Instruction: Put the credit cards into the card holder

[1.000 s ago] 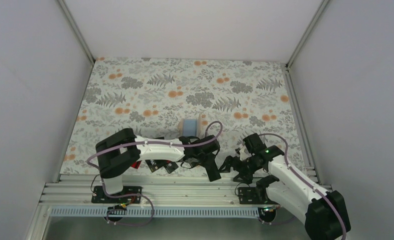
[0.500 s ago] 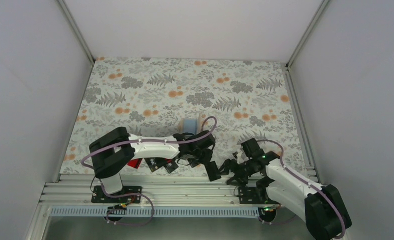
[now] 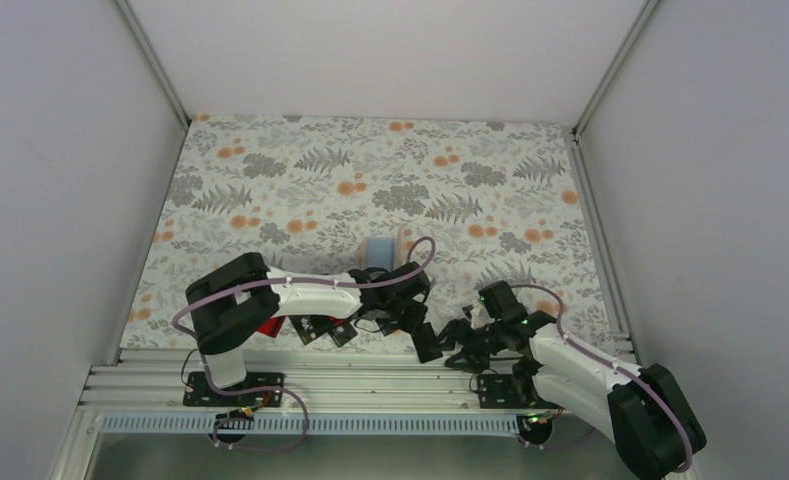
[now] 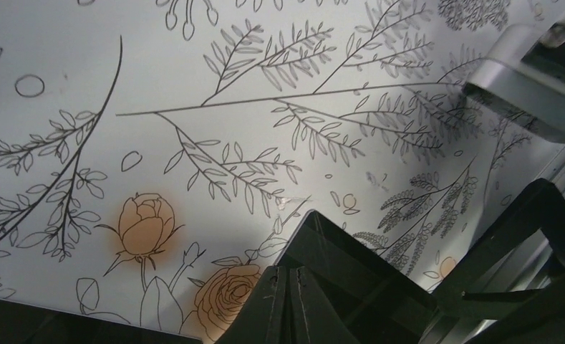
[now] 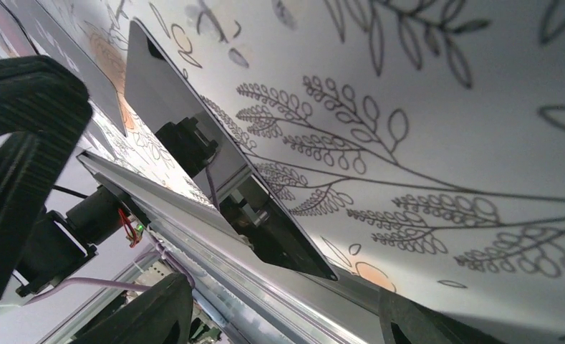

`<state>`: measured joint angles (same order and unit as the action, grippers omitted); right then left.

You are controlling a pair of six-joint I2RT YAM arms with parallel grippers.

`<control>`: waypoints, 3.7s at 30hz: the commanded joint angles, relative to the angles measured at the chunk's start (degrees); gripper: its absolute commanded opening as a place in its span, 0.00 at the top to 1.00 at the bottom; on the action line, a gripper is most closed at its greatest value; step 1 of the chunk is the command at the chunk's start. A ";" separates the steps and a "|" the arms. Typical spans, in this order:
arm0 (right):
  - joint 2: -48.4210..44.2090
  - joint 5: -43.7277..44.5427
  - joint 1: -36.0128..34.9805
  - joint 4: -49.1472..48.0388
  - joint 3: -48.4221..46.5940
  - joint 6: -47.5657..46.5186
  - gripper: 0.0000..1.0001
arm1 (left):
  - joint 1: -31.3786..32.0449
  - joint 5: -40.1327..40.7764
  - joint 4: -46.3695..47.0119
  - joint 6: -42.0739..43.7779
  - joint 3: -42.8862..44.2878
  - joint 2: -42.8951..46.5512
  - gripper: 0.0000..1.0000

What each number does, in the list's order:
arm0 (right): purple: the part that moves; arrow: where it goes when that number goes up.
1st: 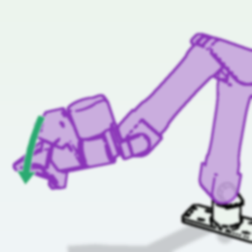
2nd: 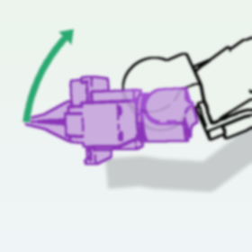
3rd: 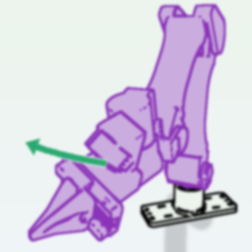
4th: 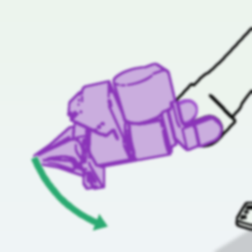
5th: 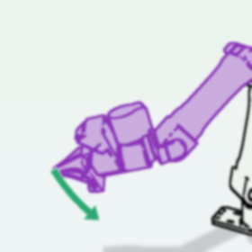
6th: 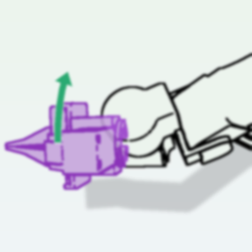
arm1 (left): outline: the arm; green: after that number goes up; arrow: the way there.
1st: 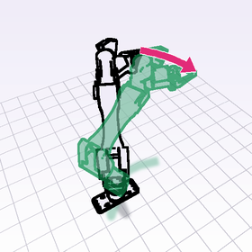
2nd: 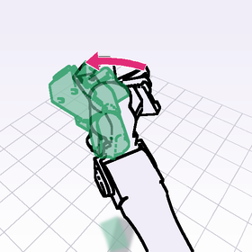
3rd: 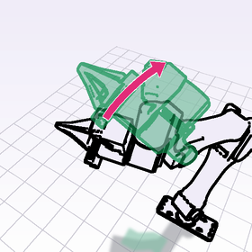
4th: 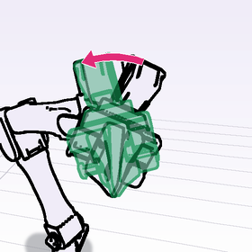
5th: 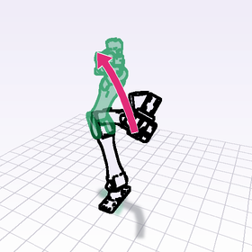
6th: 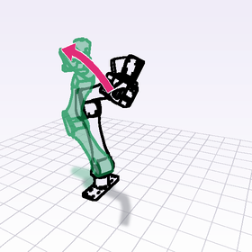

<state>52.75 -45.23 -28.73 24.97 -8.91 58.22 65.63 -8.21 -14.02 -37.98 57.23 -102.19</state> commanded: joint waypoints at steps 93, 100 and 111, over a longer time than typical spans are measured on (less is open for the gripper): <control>-6.75 7.56 -0.73 -4.57 -9.35 4.72 0.96 | -5.20 9.71 -6.18 -0.88 -4.86 17.57 0.94; -4.22 7.92 4.72 -2.48 -21.25 -3.82 0.96 | -11.57 11.39 -11.35 3.06 -1.83 27.37 0.84; 3.14 6.37 8.39 -8.53 -37.47 -9.71 0.96 | -26.16 -3.80 -9.11 9.14 4.43 31.82 0.71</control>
<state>54.26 -38.46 -21.17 20.23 -41.39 52.23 43.53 -2.72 -25.43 -31.66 58.65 -72.44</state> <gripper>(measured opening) 0.038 0.286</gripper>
